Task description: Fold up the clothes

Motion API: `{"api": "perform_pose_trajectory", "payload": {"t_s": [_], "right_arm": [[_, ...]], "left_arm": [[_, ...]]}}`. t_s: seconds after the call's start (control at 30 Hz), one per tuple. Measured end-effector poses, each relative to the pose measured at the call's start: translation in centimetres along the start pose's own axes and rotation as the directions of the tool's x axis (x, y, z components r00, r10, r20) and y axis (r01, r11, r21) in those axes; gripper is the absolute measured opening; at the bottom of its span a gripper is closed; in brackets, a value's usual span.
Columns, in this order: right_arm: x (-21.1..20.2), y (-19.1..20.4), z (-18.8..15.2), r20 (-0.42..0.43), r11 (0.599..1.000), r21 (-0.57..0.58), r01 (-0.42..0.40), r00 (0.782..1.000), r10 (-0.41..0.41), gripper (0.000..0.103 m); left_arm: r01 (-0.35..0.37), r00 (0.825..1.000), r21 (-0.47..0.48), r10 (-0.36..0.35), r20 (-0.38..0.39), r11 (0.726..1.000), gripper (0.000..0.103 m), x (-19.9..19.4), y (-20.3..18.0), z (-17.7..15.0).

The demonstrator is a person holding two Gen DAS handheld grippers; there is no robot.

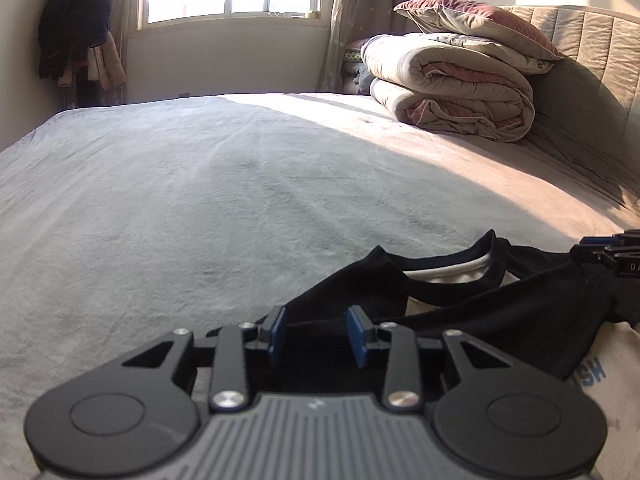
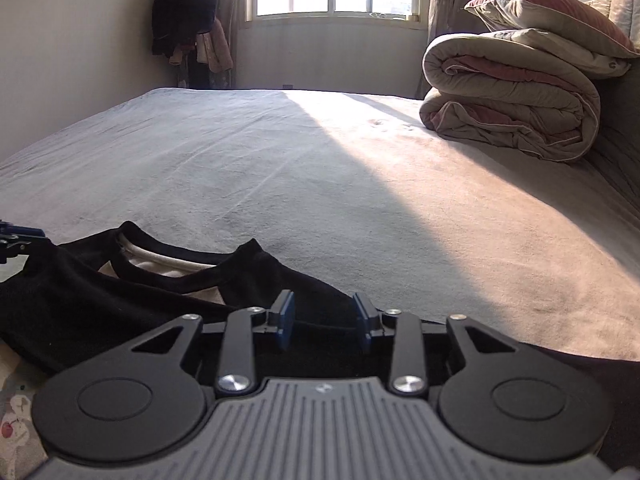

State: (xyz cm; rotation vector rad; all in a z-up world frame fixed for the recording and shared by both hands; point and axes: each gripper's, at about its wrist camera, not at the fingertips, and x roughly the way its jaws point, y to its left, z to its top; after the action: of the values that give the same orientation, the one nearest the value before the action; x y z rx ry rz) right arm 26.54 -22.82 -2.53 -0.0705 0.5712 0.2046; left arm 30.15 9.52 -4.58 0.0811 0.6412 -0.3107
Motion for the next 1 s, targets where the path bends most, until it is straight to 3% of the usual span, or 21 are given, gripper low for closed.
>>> {"api": "perform_pose_trajectory", "payload": {"t_s": [0.13,0.3,0.33,0.37,0.4,0.43,0.47,0.57,0.7,0.77,0.83,0.9,0.93,1.0], "right_arm": [[1.5,2.3,0.9,-0.033,0.992,-0.084,-0.096,0.995,0.094,0.047],[3.9,4.9,0.7,-0.112,0.969,-0.210,-0.130,0.988,0.108,0.047],[4.2,5.2,0.5,-0.119,0.964,-0.234,-0.126,0.988,0.100,0.042],[4.4,5.6,0.2,-0.122,0.959,-0.258,-0.121,0.988,0.092,0.026],[4.3,6.0,-0.2,-0.116,0.952,-0.281,-0.117,0.989,0.087,0.019],[4.2,6.4,-0.5,-0.110,0.947,-0.300,-0.112,0.991,0.082,0.007],[4.0,6.6,-0.8,-0.099,0.945,-0.312,-0.102,0.992,0.075,0.005],[3.1,6.9,-1.4,-0.030,0.939,-0.340,-0.041,0.999,0.033,0.003],[2.6,6.5,-1.4,0.043,0.954,-0.299,0.012,0.999,0.001,0.003],[3.1,6.5,-1.4,0.035,0.956,-0.294,0.025,0.999,-0.015,0.003],[3.8,6.9,-1.6,0.005,0.952,-0.304,0.028,1.000,-0.028,0.004],[3.9,7.2,-1.4,-0.007,0.951,-0.308,0.035,0.999,-0.040,0.007],[3.7,7.3,-1.3,-0.008,0.953,-0.301,0.040,0.999,-0.044,0.015],[3.0,7.4,-1.0,0.000,0.960,-0.278,0.044,0.999,-0.046,0.022]], "left_arm": [[0.000,0.999,0.102,0.005,-0.054,0.995,0.035,1.7,-1.0,0.5],[0.002,0.994,0.180,0.017,-0.107,0.984,0.033,2.6,-2.4,0.6],[0.003,0.994,0.182,0.017,-0.108,0.983,0.026,2.6,-2.6,0.5],[0.006,0.994,0.183,0.014,-0.109,0.983,0.019,2.5,-2.8,0.4],[0.007,0.995,0.191,0.013,-0.102,0.982,0.007,2.3,-3.2,0.2],[-0.005,0.996,0.210,0.023,-0.085,0.978,0.003,2.1,-3.6,-0.1],[-0.018,0.997,0.231,0.034,-0.066,0.973,0.002,1.8,-4.1,-0.4],[-0.053,0.998,0.204,0.048,0.028,0.978,0.001,0.5,-4.0,-1.1],[-0.118,0.983,0.105,0.102,0.152,0.987,0.001,-0.5,-3.3,-1.5],[-0.145,0.983,0.132,0.127,0.135,0.981,0.002,0.3,-3.9,-1.7],[-0.159,0.987,0.194,0.150,0.061,0.968,0.003,1.8,-4.7,-1.8],[-0.182,0.983,0.222,0.170,0.072,0.958,0.005,1.8,-5.2,-1.8],[-0.175,0.984,0.210,0.161,0.082,0.962,0.009,1.3,-5.3,-1.7],[-0.157,0.985,0.184,0.140,0.102,0.970,0.025,0.0,-5.4,-1.5]]}}
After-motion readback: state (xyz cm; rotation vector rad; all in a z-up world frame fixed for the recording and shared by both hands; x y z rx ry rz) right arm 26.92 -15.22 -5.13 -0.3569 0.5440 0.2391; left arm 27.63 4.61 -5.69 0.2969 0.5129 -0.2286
